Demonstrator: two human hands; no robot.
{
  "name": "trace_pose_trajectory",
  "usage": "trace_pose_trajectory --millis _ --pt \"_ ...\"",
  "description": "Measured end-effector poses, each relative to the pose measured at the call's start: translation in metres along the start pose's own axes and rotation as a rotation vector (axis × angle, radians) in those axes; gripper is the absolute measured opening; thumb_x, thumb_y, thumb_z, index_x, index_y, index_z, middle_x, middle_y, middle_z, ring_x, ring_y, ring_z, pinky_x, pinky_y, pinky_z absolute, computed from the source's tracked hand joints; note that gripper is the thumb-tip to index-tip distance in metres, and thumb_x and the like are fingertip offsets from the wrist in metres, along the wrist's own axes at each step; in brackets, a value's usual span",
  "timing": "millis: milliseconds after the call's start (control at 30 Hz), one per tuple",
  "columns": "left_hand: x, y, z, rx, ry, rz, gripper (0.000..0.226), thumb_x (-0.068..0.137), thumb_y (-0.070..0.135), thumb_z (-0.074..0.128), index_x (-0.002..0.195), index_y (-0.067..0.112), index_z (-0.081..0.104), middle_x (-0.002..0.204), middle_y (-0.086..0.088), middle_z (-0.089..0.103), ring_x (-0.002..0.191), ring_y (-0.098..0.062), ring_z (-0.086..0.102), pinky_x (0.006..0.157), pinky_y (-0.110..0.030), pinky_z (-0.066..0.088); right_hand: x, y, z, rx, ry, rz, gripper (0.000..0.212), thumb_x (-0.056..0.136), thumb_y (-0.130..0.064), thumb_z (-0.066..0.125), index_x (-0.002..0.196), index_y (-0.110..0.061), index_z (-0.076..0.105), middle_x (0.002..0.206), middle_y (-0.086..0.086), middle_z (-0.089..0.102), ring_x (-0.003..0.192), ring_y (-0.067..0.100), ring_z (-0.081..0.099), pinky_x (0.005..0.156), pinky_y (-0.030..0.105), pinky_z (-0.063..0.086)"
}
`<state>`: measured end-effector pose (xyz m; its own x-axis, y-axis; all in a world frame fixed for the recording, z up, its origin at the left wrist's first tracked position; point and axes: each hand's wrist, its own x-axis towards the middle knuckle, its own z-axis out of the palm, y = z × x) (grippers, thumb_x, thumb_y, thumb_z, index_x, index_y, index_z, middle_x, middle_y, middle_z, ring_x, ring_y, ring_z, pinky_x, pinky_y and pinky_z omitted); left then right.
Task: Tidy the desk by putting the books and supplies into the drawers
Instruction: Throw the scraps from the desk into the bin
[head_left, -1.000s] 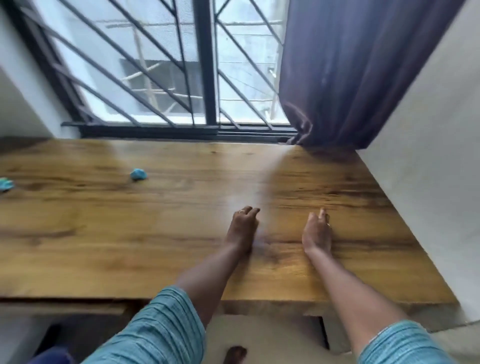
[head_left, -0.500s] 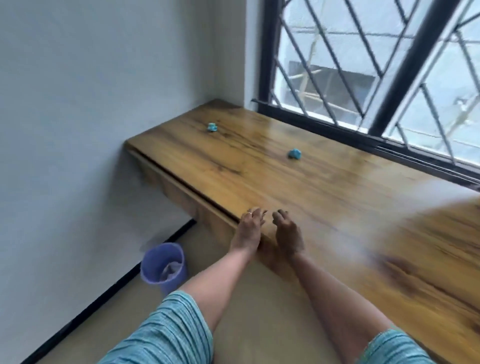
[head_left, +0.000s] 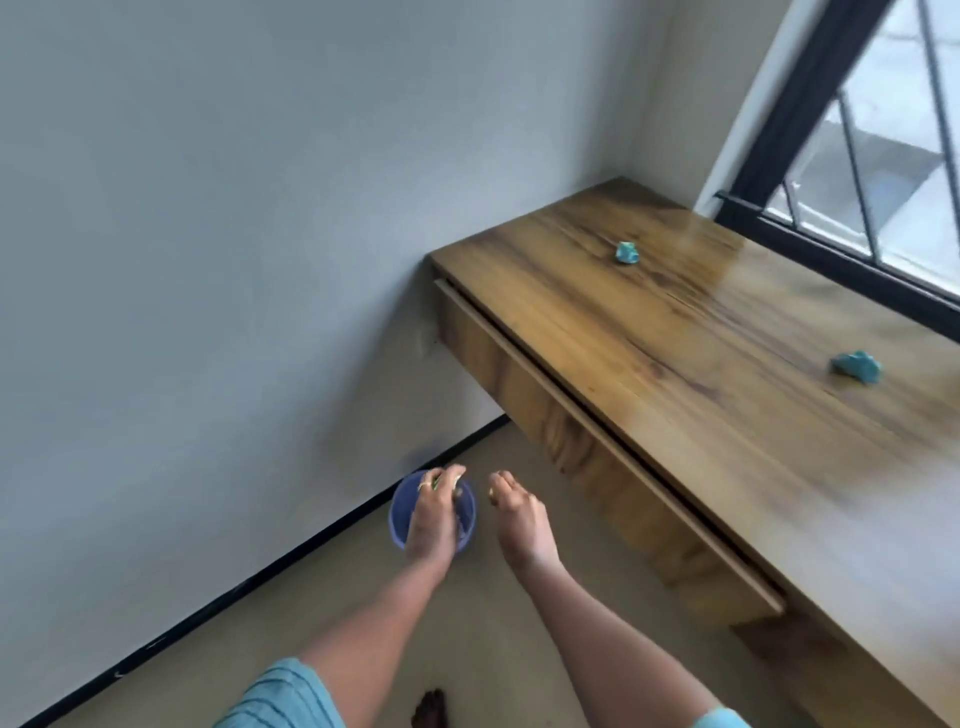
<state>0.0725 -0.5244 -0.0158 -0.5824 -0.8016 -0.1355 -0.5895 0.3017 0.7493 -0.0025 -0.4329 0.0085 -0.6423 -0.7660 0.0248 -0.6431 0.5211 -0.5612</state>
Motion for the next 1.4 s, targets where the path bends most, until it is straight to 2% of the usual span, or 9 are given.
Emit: trace_pose_trajectory --millis 200,333,467,600,733,833,967,1233,1400 --pt "0.024 -0.088 0.002 -0.06 -0.128 -0.288 0.033 0.099 0.011 0.041 0.129 0.016 0.053 0.128 -0.009 0.058 0.116 -0.028 0.055 0.079 -0.021 0.036 0.015 -0.011 0.087 0.13 -0.197 0.233 0.035 0.092 -0.006 0.034 0.119 -0.009 0.057 0.128 0.008 0.055 0.112 0.03 0.056 0.085 0.031 0.043" --pt "0.053 -0.133 0.029 -0.031 -0.112 -0.453 0.039 0.095 0.02 0.053 0.135 0.018 0.048 0.122 -0.012 0.064 0.107 -0.031 0.061 0.073 -0.027 0.037 0.04 0.013 0.15 0.06 -0.256 0.229 0.04 0.082 0.01 0.039 0.11 -0.006 0.061 0.117 0.011 0.061 0.091 0.029 0.066 0.069 0.031 0.046" --pt "0.096 -0.179 0.074 -0.115 -0.116 -0.562 0.048 0.094 0.024 0.057 0.139 0.013 0.043 0.127 -0.016 0.06 0.114 -0.034 0.057 0.084 -0.033 0.043 0.08 0.052 0.216 0.094 -0.342 0.325 0.042 0.091 0.004 0.036 0.125 -0.005 0.058 0.134 0.011 0.053 0.12 0.024 0.054 0.092 0.024 0.042" --pt "0.136 -0.235 0.126 -0.186 -0.127 -0.646 0.046 0.094 0.021 0.056 0.136 0.006 0.045 0.126 -0.021 0.06 0.115 -0.036 0.057 0.09 -0.037 0.044 0.117 0.09 0.273 0.072 -0.378 0.328 0.035 0.096 -0.002 0.039 0.127 -0.004 0.054 0.136 0.011 0.048 0.124 0.024 0.045 0.081 0.013 0.024" --pt "0.168 -0.274 0.17 -0.215 -0.129 -0.668 0.045 0.095 0.013 0.054 0.137 0.001 0.043 0.132 -0.021 0.055 0.122 -0.035 0.051 0.093 -0.034 0.04 0.143 0.124 0.332 0.049 -0.388 0.361 0.031 0.098 -0.006 0.037 0.121 -0.003 0.057 0.133 0.012 0.052 0.116 0.022 0.052 0.076 0.016 0.031" --pt "0.185 -0.291 0.19 -0.257 -0.11 -0.666 0.05 0.094 0.007 0.054 0.141 0.002 0.037 0.141 -0.018 0.047 0.13 -0.032 0.045 0.101 -0.032 0.035 0.156 0.143 0.366 0.057 -0.422 0.374 0.037 0.098 -0.004 0.036 0.129 -0.009 0.056 0.149 0.005 0.038 0.13 0.02 0.045 0.095 0.023 0.035" --pt "0.183 -0.307 0.2 -0.228 -0.152 -0.689 0.053 0.093 0.006 0.053 0.142 0.001 0.035 0.146 -0.017 0.041 0.135 -0.029 0.04 0.105 -0.031 0.033 0.154 0.153 0.377 0.052 -0.43 0.398 0.044 0.095 0.003 0.035 0.133 -0.012 0.052 0.153 0.0 0.031 0.131 0.02 0.044 0.098 0.027 0.037" --pt "0.148 -0.279 0.165 -0.129 -0.209 -0.716 0.043 0.094 0.004 0.048 0.137 -0.001 0.044 0.139 -0.021 0.047 0.132 -0.031 0.042 0.106 -0.031 0.031 0.131 0.119 0.33 0.11 -0.401 0.486 0.033 0.101 -0.016 0.032 0.125 -0.02 0.054 0.128 -0.002 0.055 0.108 0.021 0.054 0.079 0.024 0.037" --pt "0.132 -0.216 0.121 -0.121 -0.167 -0.574 0.035 0.093 -0.001 0.045 0.126 0.003 0.056 0.132 -0.014 0.055 0.122 -0.027 0.051 0.09 -0.027 0.037 0.125 0.074 0.261 -0.032 -0.415 0.399 0.022 0.098 -0.014 0.031 0.1 -0.015 0.053 0.11 0.009 0.062 0.093 0.026 0.058 0.071 0.032 0.039"
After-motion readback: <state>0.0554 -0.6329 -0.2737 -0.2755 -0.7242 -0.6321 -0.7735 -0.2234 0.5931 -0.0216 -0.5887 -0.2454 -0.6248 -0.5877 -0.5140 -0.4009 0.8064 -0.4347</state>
